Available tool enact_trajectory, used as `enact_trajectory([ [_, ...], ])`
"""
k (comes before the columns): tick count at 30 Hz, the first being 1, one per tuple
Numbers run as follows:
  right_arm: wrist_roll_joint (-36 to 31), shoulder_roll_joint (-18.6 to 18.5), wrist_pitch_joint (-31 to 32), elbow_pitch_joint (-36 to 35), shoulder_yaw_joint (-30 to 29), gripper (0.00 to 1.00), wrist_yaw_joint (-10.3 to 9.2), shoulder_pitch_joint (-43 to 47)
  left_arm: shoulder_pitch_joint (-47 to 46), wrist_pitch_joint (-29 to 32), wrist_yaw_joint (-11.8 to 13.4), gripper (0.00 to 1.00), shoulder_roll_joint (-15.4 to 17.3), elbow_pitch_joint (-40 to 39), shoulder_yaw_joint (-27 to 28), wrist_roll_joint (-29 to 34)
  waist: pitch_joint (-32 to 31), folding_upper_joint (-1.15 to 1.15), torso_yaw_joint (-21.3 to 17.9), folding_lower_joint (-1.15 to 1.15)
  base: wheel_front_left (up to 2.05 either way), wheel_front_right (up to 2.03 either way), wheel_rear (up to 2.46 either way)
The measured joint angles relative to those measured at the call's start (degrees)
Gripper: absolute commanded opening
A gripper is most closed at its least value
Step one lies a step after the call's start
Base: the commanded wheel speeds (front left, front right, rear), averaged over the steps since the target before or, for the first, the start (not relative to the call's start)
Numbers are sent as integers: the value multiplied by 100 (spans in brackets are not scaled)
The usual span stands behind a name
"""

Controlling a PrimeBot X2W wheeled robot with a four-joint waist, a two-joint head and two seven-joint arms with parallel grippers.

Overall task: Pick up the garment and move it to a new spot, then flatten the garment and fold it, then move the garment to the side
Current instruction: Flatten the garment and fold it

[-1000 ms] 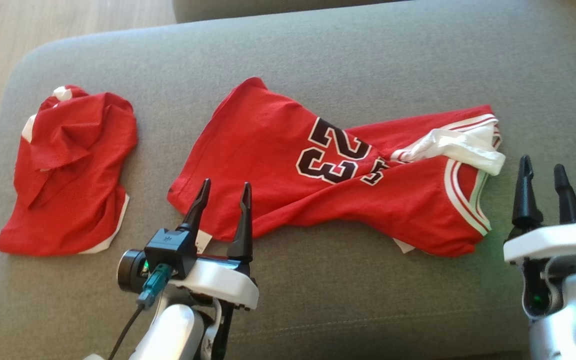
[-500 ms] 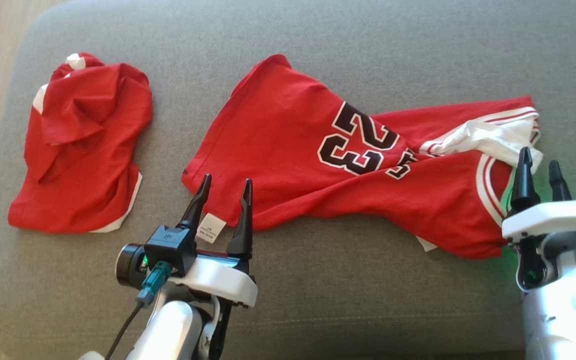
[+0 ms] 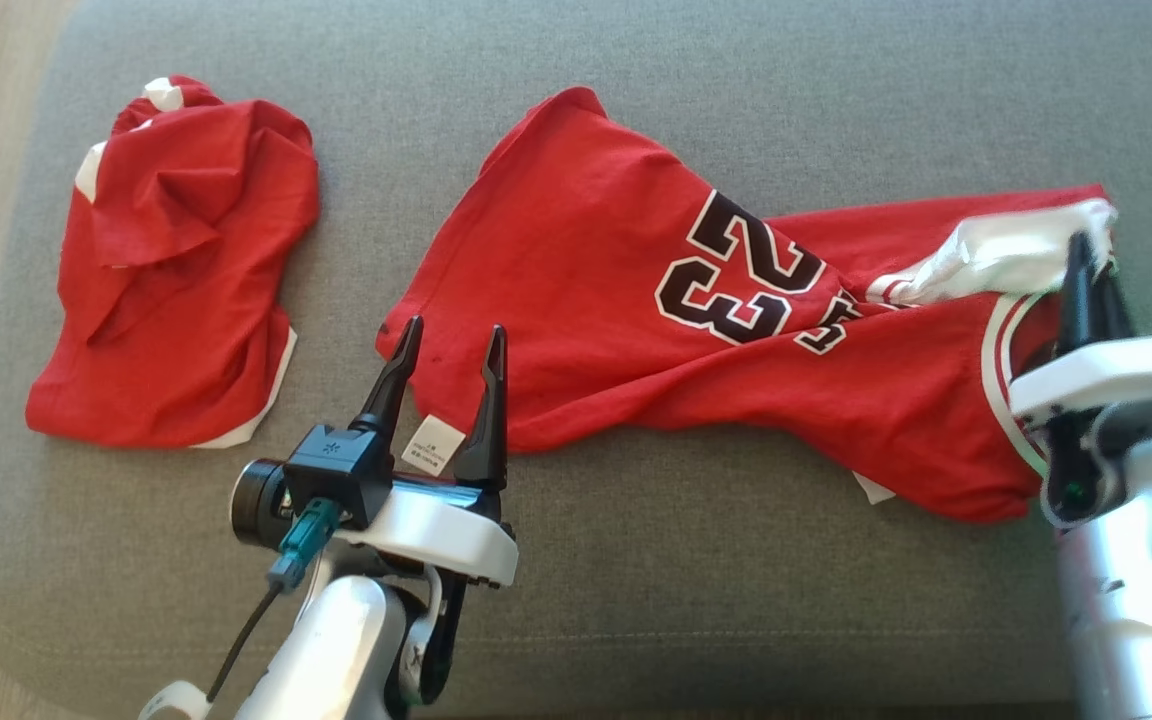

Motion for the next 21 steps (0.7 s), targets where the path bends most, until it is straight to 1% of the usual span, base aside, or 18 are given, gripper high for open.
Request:
enact_trajectory([
  [4,-111,-259,25,-497,318,0,0,-174,2,0,2,100,-3,-1,-18,-85,-93,0,30,0,0,0,0],
  [6,-104,-371,209,-778,433,0,0,-465,4,0,7,100,-4,-2,-33,-110,-116,0,63,0,0,0,0],
  [9,-104,-655,600,-1149,448,0,0,-1146,4,0,54,100,-7,-34,-93,-220,-125,0,148,0,0,0,0],
  [12,-230,-1010,953,-1352,250,0,0,-2040,-5,0,108,100,-11,-120,-216,-336,-52,0,256,0,0,0,0],
  [14,-458,-1230,1065,-1327,58,0,0,-2665,-36,0,116,100,-16,-140,-265,-397,23,0,339,0,0,0,0],
  [16,-658,-1392,1111,-1157,-213,0,0,-3304,-99,0,157,100,-16,-149,-342,-454,109,0,437,0,0,0,0],
  [19,-1144,-1621,1115,-680,-392,0,0,-4039,-181,0,200,100,-23,-188,-415,-545,250,0,601,0,0,0,0],
  [21,-1445,-1717,1123,-252,-417,0,0,-4258,-232,0,210,100,-24,-201,-438,-599,336,0,719,0,0,0,0],
])
